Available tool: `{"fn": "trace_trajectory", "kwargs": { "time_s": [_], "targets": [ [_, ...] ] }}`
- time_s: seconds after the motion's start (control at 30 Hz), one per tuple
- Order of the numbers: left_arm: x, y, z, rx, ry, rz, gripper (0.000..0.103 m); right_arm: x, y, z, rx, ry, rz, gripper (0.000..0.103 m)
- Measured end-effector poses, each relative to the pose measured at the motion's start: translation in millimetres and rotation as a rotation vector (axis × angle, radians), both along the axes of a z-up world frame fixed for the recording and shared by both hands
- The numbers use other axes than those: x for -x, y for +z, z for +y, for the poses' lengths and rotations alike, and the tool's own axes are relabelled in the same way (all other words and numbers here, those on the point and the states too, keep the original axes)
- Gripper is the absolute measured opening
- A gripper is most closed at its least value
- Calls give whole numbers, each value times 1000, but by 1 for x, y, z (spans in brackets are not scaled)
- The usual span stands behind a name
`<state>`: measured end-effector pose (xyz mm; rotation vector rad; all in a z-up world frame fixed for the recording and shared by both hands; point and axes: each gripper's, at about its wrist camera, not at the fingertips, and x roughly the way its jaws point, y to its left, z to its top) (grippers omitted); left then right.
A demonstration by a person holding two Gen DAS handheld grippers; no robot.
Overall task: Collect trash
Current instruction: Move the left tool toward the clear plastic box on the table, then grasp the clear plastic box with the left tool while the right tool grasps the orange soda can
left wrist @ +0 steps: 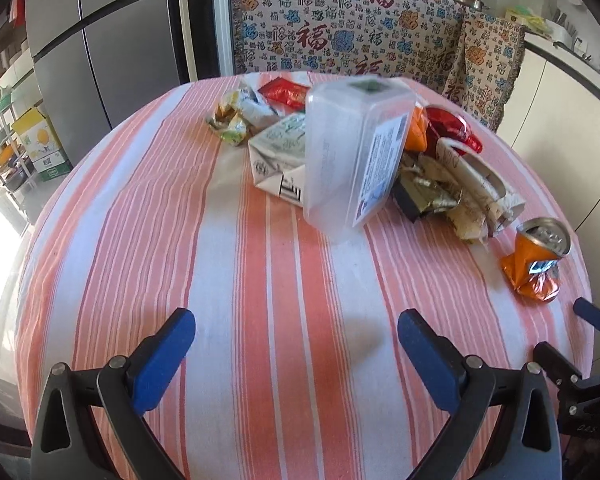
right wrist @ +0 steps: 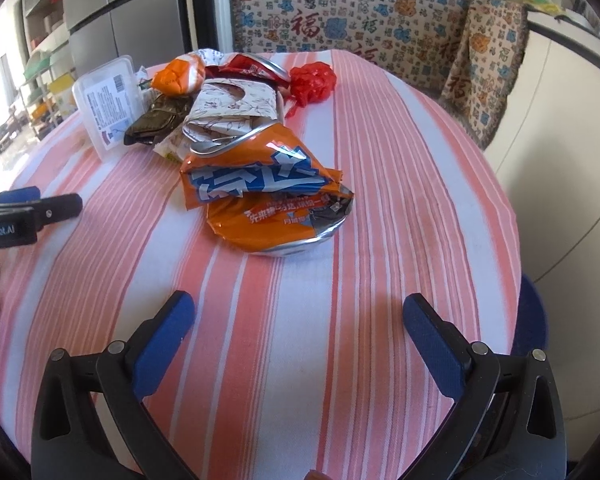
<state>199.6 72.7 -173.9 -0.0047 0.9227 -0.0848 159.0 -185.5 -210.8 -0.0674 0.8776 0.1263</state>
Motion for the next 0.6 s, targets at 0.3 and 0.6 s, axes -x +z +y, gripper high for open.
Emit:
{"fn": "trace_trajectory", "kwargs": {
  "time_s": [0.3, 0.6],
  "targets": [
    [-46, 55, -31, -112, -186, -178, 103, 0, -1, 1, -7, -4, -24, 103],
    [-39, 51, -31, -45, -245, -150, 38, 4, -2, 0, -12, 1, -35, 103]
  ]
}}
